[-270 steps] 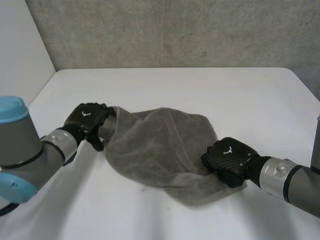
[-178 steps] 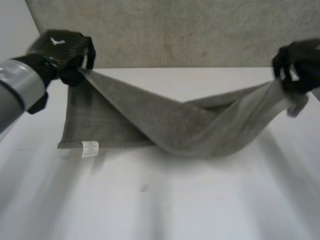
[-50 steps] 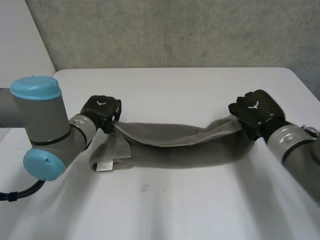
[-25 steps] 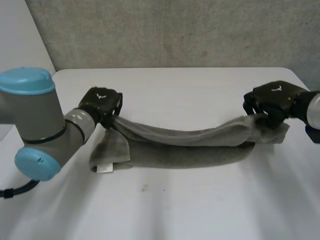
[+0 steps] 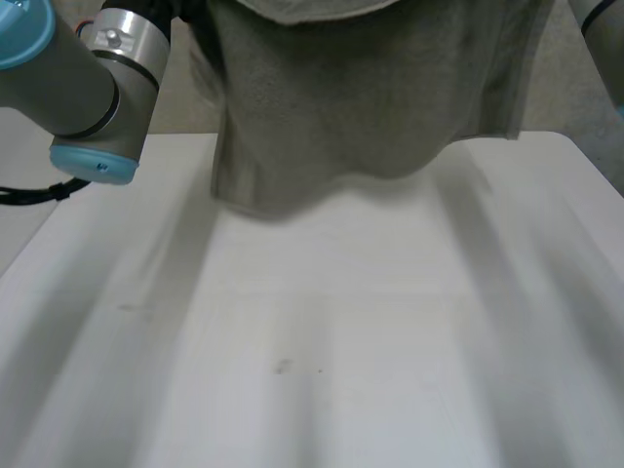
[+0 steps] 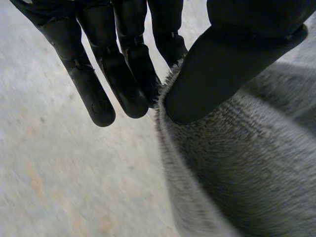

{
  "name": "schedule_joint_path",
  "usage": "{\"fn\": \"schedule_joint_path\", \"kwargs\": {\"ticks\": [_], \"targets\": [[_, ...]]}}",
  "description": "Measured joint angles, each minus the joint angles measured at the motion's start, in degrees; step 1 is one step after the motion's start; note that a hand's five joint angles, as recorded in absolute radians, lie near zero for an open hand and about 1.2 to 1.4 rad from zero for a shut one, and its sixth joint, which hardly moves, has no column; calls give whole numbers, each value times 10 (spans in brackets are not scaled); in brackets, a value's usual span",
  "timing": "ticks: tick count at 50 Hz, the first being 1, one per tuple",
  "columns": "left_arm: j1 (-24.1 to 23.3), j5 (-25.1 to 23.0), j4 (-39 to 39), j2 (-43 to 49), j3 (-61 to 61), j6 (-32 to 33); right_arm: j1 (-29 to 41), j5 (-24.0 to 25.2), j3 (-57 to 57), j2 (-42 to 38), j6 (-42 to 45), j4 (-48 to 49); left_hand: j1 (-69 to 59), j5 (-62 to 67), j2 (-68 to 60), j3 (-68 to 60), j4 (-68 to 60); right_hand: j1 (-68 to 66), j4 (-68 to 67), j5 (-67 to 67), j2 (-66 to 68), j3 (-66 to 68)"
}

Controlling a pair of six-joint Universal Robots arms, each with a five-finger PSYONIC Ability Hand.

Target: Fold the towel.

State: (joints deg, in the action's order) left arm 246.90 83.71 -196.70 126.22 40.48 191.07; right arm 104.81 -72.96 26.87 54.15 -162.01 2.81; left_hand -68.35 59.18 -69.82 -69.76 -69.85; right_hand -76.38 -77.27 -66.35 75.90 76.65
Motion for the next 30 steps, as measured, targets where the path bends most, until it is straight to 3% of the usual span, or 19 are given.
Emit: {"fn": "schedule_joint_path", "kwargs": {"ticks": [4, 11, 19, 30], "targets": [[3, -2, 36, -24, 83, -11, -5, 51, 93, 35, 11, -40, 0, 0, 0, 0, 0, 0, 0, 0, 0, 0], [9, -5, 110, -74, 302, 20, -26, 120, 303, 84, 126, -149, 0, 0, 0, 0, 0, 0, 0, 0, 0, 0], [10, -6, 127, -124, 523, 122, -55, 127, 509, 139, 237, -221, 0, 0, 0, 0, 0, 0, 0, 0, 0, 0], [6, -5, 108, -161, 613, 180, -130, 133, 658, 222, 240, -189, 0, 0, 0, 0, 0, 0, 0, 0, 0, 0]]}}
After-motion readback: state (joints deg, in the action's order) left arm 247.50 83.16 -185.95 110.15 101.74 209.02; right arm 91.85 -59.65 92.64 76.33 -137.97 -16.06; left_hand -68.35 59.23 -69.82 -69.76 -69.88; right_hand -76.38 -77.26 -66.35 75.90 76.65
